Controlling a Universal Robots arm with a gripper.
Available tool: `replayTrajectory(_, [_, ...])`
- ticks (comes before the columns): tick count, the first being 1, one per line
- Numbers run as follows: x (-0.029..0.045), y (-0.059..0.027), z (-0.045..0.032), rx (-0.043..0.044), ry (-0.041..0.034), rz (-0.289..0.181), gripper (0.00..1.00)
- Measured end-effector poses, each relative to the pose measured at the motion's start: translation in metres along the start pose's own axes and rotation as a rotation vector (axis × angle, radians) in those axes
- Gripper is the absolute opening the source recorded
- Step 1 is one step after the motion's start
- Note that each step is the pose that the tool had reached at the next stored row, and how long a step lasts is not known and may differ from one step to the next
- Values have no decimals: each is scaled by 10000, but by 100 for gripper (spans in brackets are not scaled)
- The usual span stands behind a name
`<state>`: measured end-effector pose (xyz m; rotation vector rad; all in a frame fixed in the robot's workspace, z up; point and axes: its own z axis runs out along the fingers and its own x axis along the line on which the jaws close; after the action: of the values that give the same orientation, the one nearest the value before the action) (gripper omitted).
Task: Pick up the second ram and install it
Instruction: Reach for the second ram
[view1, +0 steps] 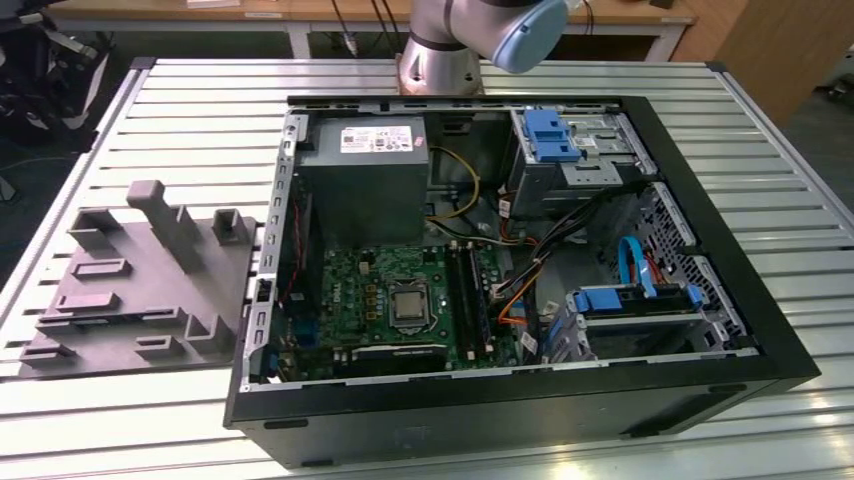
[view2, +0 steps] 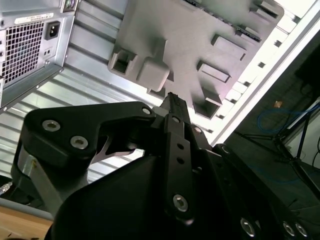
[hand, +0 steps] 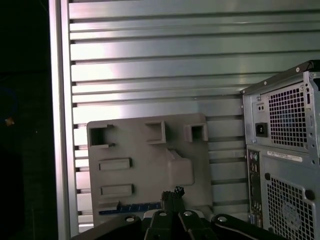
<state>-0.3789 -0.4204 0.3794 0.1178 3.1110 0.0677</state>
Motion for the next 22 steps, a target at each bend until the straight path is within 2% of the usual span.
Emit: replayTrajectory(22, [111,-287,101,1,0,0,10])
